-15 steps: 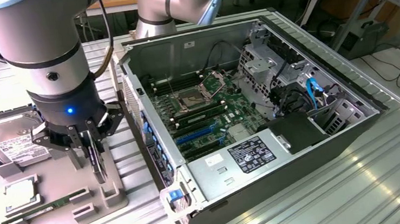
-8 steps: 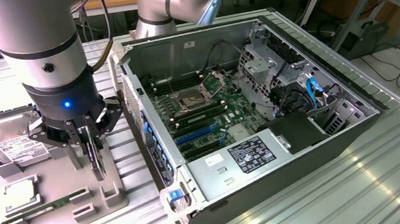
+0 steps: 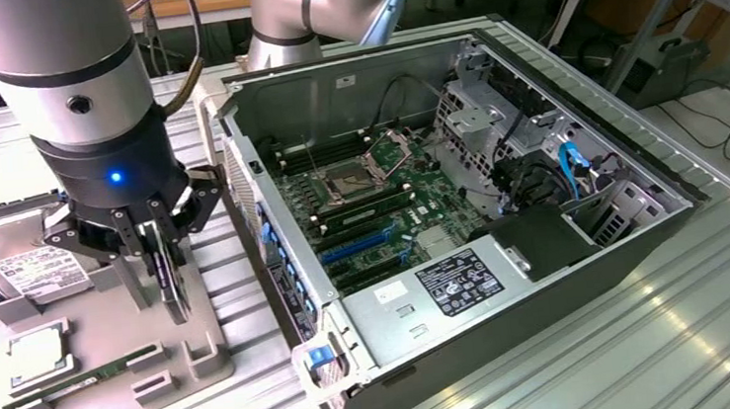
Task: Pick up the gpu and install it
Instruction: 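Pick up the gpu and move the gpu toward the slot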
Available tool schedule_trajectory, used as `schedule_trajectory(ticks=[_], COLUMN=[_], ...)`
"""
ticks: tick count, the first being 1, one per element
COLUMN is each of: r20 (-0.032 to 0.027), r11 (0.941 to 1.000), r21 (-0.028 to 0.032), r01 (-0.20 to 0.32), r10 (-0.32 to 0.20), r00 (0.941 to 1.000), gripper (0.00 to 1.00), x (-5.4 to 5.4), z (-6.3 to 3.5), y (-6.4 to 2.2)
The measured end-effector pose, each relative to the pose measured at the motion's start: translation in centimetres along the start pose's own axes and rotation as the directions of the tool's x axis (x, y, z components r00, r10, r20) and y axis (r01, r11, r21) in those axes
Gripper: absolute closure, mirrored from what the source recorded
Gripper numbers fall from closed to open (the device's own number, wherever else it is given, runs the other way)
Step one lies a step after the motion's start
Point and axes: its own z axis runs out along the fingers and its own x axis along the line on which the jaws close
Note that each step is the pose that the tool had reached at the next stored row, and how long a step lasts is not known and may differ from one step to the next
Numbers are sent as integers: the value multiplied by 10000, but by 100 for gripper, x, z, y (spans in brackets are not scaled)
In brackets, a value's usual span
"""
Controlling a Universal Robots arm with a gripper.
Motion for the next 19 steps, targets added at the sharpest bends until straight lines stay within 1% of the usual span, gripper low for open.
schedule_trajectory(ticks=[10, 19], r20=[0, 0], r11=[10000, 10000], r21=[0, 1], r01=[0, 0], r10=[0, 0], r00=[10000, 10000], gripper=[73, 73], x=[-2, -3], z=[-104, -169], y=[0, 1])
